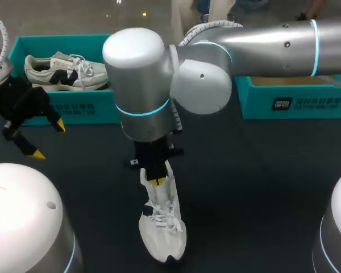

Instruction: Take the shoe out of the shoebox, open the shoe tongue, remove and reinsert the insole, then place the shoe into the shoebox

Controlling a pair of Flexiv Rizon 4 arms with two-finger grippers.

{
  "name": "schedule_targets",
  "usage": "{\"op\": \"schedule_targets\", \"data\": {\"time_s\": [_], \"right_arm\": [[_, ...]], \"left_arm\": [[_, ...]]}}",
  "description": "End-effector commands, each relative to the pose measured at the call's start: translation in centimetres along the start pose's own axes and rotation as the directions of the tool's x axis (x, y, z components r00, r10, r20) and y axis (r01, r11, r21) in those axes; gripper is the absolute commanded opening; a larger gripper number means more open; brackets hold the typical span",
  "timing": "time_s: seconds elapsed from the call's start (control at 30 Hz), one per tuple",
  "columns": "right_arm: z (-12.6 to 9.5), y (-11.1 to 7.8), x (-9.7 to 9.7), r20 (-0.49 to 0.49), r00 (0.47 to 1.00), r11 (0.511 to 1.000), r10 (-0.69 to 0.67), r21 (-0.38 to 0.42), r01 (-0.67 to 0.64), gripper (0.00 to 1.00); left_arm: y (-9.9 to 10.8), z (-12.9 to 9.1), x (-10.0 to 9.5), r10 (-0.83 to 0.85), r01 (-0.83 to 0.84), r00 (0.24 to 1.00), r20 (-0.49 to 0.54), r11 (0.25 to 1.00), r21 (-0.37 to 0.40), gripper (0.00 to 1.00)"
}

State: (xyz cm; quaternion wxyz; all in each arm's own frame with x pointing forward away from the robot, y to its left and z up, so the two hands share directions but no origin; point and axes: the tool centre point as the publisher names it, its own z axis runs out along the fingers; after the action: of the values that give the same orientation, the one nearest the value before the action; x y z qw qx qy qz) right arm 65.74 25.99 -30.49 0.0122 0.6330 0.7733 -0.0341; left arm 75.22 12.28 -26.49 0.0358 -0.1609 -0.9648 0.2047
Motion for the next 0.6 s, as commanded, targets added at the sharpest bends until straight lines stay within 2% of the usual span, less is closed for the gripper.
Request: {"op": "schedule_targets", "data": {"time_s": [0.03,0.1,0.13,0.2,0.27,0.6], "right_arm": [[-2.4,1.3,0.5,0.085,0.959,0.962,-0.270,-0.029,0.273,0.00],[-3.0,2.1,0.7,0.112,0.887,0.889,-0.448,-0.046,0.455,0.00],[-3.2,2.5,0.9,0.100,0.835,0.836,-0.541,-0.044,0.546,0.00],[-3.2,3.2,0.9,0.075,0.759,0.761,-0.647,-0.004,0.649,0.03],[-3.0,3.7,0.5,0.037,0.765,0.766,-0.643,0.016,0.643,1.00],[-3.0,3.7,0.5,0.037,0.765,0.766,-0.643,0.016,0.643,1.00]], "left_arm": [[0.0,0.0,0.1,0.000,0.000,1.000,0.000,1.000,-0.001,1.00],[0.0,0.0,0.1,0.000,0.000,1.000,0.000,1.000,-0.001,1.00],[0.0,0.0,0.1,0.000,0.000,1.000,0.000,1.000,-0.001,1.00],[0.0,0.0,0.1,0.000,0.000,1.000,0.000,1.000,-0.001,1.00],[0.0,0.0,0.1,0.000,0.000,1.000,0.000,1.000,-0.001,1.00],[0.0,0.0,0.1,0.000,0.000,1.000,0.000,1.000,-0.001,1.00]]}}
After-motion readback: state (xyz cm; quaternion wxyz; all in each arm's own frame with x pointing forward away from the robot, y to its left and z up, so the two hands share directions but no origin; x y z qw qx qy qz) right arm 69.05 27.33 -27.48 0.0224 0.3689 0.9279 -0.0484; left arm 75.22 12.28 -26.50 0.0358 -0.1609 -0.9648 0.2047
